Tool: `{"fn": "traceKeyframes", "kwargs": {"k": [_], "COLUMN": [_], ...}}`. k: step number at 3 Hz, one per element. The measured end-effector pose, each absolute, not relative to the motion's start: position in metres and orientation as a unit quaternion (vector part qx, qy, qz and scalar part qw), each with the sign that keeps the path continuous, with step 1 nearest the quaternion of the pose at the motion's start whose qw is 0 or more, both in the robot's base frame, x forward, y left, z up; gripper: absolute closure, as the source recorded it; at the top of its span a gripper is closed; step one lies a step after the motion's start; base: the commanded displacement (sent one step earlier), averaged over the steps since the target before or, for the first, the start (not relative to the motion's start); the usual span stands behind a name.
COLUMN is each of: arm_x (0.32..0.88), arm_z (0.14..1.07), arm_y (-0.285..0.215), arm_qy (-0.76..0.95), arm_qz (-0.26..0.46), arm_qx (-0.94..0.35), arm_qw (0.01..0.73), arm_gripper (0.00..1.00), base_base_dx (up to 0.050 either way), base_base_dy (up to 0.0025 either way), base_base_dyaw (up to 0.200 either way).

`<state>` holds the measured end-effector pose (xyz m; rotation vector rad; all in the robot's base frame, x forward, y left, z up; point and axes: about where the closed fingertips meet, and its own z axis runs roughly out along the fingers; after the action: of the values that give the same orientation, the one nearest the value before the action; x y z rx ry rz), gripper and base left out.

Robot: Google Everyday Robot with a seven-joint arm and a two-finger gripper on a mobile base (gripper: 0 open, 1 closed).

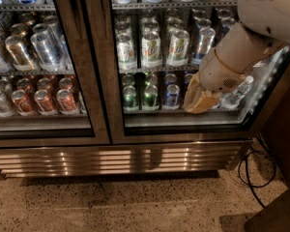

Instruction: Close right fridge door

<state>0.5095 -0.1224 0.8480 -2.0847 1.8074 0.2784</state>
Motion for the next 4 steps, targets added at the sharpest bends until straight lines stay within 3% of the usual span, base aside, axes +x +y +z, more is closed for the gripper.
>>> {"fn": "traceKeyframes", "kwargs": {"k": [1, 4], "arm_x": [0.5095, 0.5095], "arm_z": [0.848, 0.848], "arm_y": [-0.1224, -0.1223], "arm_qy": [0.641, 0.641], "arm_qz": [0.099, 0.099], "arm_qx": [-0.739, -0.739], "arm_qw": [0.183, 0.183], "arm_gripper": [1.0, 0.36], "base_base_dx": [0.0, 0.0], "base_base_dy": [0.0, 0.0], "base_base_dyaw": [0.0, 0.0]}}
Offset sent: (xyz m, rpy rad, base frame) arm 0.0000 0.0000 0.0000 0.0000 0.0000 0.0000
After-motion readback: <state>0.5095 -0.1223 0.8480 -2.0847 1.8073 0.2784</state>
